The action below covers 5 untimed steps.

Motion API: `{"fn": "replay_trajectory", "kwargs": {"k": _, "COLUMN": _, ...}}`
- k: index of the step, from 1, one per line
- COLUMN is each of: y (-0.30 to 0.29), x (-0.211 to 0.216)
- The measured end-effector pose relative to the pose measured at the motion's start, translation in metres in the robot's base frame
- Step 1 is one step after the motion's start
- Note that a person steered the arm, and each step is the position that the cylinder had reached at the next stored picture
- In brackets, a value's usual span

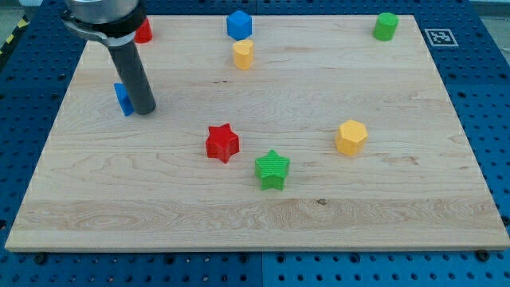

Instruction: Slide the yellow heart to the right

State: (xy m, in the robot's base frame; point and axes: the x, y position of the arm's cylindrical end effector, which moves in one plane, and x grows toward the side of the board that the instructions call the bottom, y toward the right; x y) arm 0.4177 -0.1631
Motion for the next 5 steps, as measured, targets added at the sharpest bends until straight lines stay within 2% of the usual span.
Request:
{"fn": "replay_trajectory", "kwargs": {"k": 3, "y": 0.124, "x": 0.008}}
{"fn": "replay_trajectory", "kwargs": {"k": 5, "y": 0.128, "x": 0.008}}
